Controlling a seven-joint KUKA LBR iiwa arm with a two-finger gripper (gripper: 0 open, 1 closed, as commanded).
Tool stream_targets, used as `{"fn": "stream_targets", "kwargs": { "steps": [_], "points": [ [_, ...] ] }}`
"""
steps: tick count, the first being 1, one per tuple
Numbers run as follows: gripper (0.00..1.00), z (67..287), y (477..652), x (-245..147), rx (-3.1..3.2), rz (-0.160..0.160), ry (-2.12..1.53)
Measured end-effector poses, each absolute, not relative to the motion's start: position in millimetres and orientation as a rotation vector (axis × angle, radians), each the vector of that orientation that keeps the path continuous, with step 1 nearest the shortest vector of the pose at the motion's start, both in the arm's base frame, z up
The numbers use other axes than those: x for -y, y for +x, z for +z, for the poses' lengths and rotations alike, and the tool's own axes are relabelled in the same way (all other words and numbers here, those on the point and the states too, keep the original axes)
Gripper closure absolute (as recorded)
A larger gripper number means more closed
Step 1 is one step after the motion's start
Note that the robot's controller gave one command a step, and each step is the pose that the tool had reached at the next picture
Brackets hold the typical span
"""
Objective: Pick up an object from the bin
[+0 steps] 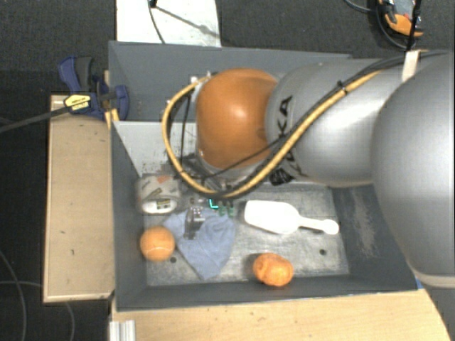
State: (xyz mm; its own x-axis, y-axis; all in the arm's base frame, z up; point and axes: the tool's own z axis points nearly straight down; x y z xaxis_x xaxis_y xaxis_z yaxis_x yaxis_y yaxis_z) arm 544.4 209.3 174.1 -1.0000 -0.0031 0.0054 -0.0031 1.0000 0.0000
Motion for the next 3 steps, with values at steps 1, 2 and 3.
{"fn": "stream_targets", "kwargs": {
  "steps": [1, 2, 3],
  "points": [
    [0.00, 178.4, 546.5, -208.5, 3.144, -0.003, -0.002],
    [1.00, 73.3, 562.8, -198.6, 3.147, 0.030, -0.005],
    [1.00, 73.3, 562.8, -198.6, 3.147, 0.030, -0.008]
  ]
}}
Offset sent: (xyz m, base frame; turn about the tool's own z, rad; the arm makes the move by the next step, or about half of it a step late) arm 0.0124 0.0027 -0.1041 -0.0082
